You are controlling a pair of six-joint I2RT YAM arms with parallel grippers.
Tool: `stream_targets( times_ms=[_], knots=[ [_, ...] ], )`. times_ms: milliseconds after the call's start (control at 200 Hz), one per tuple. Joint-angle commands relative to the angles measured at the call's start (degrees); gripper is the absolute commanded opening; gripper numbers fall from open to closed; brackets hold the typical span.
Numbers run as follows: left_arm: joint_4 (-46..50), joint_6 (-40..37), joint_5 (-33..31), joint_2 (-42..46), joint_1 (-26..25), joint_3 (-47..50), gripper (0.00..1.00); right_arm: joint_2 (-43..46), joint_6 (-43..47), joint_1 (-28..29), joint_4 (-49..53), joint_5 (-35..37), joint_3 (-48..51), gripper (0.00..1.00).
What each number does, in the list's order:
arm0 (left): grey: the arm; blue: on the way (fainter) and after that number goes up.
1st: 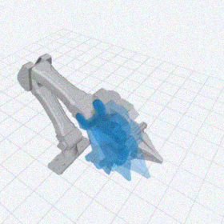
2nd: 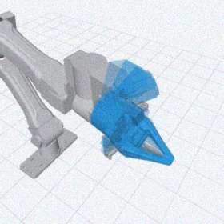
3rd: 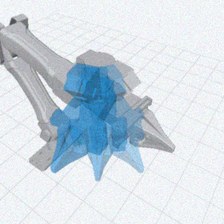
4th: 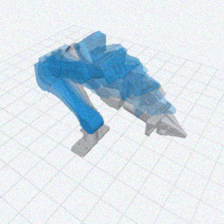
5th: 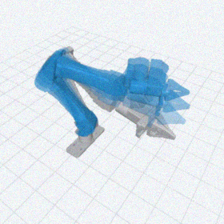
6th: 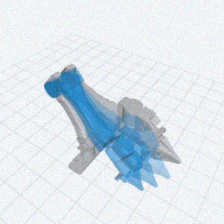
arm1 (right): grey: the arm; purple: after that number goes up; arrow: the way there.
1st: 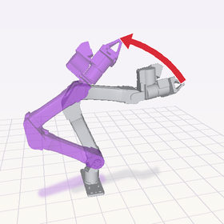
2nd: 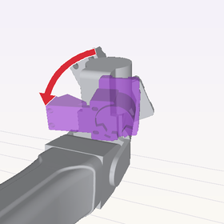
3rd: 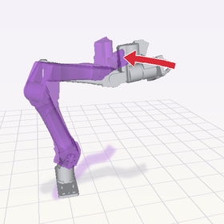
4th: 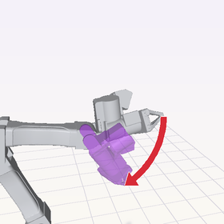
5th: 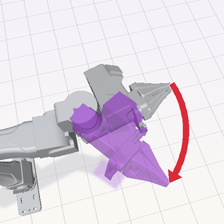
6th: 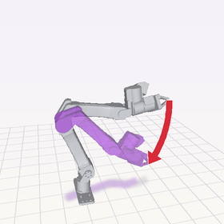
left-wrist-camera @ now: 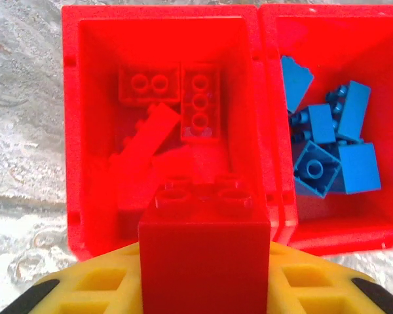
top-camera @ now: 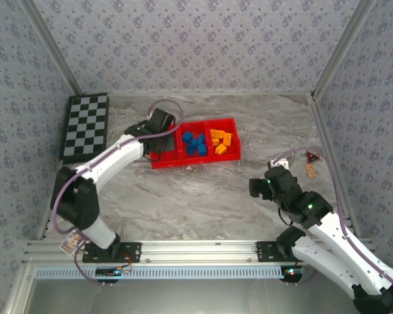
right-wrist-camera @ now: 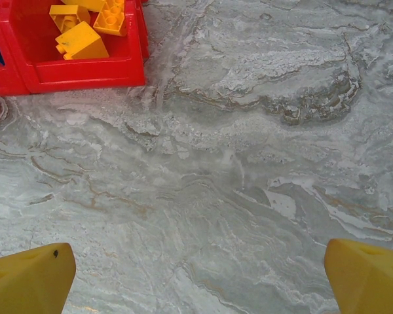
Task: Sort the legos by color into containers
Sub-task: Place the lego in the container.
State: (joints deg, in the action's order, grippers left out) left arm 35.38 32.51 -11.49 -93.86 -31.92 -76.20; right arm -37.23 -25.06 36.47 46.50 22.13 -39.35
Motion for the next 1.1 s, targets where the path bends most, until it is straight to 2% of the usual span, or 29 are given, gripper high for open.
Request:
stream_targets(
  times_ms=[0,195,335,570,750,890,1094],
  knots=[
    [2.59,-2.02,1.65,-3.69,1.18,-5.06,0.36,0.58,0.08,0.53,0.35,1.20,-0.02,1.00],
    [0.42,-0.89,4.38,-7.52,3.07,-6.07,0.37,0.67,0.10,0.57,0.35,1.33,-0.02,1.00],
    [-0.96,-0.94,4.69,-7.59,3.45,-5.27,0.45,0.66,0.12,0.55,0.26,1.30,-0.02,1.00],
    [-4.22,-1.07,3.76,-0.70,3.56,-1.41,0.74,0.41,0.22,0.49,0.32,1.44,0.07,1.00],
    [-6.56,-1.75,1.27,8.02,3.62,3.63,0.89,-0.01,0.23,0.52,0.56,1.83,0.00,1.00],
    [-10.96,-3.01,-0.36,18.16,4.10,10.98,0.92,-0.64,0.25,0.43,0.78,2.18,-0.15,1.00],
    [-18.41,-10.65,-3.08,34.03,4.32,23.74,1.00,-0.57,0.44,-0.59,0.71,4.65,-0.42,1.00]
  ],
)
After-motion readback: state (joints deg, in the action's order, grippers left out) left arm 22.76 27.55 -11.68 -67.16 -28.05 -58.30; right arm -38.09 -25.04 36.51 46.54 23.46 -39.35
